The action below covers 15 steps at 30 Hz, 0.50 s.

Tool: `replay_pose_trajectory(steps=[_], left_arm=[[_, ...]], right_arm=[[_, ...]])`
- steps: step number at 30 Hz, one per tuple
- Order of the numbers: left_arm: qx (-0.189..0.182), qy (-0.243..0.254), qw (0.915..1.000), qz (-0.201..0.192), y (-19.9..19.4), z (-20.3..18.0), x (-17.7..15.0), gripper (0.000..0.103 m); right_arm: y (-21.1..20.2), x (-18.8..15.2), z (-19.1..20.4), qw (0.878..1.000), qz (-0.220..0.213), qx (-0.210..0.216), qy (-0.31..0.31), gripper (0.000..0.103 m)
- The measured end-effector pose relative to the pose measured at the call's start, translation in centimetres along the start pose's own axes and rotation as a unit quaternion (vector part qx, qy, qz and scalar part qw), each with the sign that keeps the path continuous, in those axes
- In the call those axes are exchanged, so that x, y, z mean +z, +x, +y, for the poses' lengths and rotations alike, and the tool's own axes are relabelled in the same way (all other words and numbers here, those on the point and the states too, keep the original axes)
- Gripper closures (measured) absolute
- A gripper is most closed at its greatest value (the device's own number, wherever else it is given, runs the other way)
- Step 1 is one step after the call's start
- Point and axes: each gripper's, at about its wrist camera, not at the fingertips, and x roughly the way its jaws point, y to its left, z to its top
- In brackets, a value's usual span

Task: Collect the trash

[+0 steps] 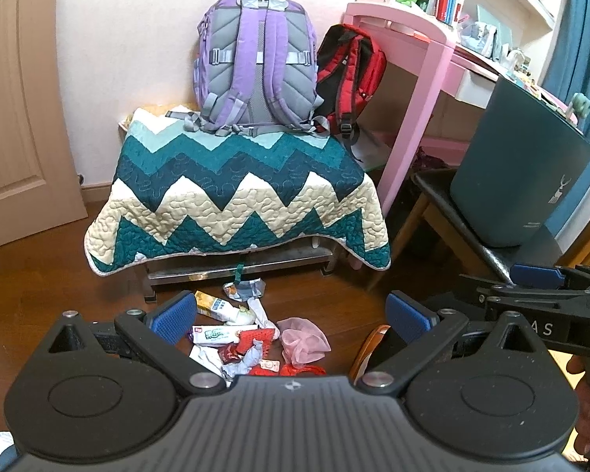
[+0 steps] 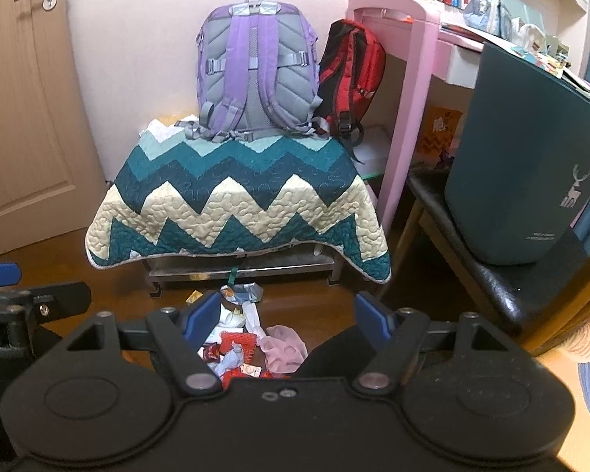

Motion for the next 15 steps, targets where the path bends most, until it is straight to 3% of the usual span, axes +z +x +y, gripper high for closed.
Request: replay_pose_trajectory(steps=[15], left_arm=[[-0.011, -0.034, 0.9992, 0.019, 4.2, 3.4, 1.6, 0.0]], right_arm=[[4.0, 1.8, 1.7, 0.999, 0.034, -0.017, -0.025, 0.028]])
